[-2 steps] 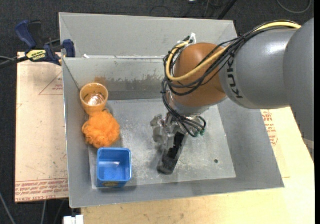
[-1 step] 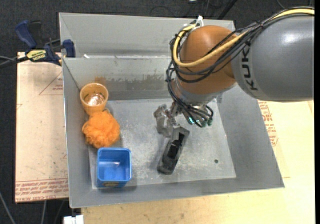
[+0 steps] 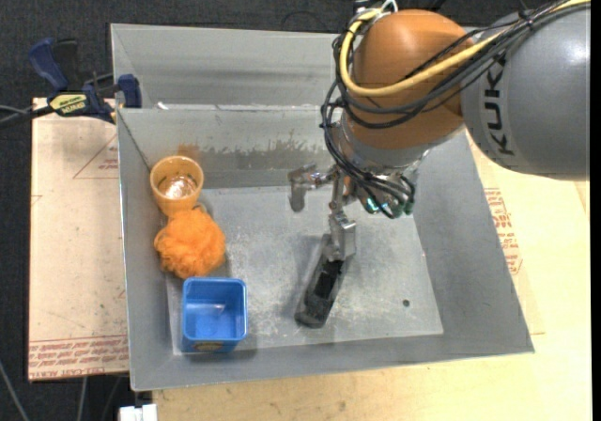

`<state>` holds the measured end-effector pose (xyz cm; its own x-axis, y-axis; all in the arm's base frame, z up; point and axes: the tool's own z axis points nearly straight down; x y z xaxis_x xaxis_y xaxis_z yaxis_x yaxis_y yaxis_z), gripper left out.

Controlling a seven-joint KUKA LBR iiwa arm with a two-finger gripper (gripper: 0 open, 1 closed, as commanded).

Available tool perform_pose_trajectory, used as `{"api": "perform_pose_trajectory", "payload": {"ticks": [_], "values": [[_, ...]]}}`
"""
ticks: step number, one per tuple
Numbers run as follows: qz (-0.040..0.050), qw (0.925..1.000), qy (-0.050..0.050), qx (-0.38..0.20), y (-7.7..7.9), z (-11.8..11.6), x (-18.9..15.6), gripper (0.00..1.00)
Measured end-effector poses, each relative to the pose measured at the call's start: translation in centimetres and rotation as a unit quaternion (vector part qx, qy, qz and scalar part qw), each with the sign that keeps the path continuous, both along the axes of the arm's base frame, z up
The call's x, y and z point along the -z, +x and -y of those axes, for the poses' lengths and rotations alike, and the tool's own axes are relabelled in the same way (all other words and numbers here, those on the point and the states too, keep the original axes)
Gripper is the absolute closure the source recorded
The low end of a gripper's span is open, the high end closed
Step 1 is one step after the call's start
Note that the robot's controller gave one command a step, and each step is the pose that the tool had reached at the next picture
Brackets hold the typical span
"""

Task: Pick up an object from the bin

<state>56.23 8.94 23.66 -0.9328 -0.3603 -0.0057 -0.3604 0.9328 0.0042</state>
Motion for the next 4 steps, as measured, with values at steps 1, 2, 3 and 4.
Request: {"api": "perform_pose_trajectory", "payload": {"ticks": [1,2,3,4], "values": [[0.0051,1.0000,0.001,-0.003,0.1,-0.4,-3.1,0.00],[0.0053,0.9995,0.001,-0.032,-1.2,0.8,-0.5,0.00],[0.0057,0.9962,0.000,-0.087,-3.7,1.7,4.8,0.00],[0.0042,0.9780,0.000,-0.209,-5.3,1.0,8.0,0.00]]}}
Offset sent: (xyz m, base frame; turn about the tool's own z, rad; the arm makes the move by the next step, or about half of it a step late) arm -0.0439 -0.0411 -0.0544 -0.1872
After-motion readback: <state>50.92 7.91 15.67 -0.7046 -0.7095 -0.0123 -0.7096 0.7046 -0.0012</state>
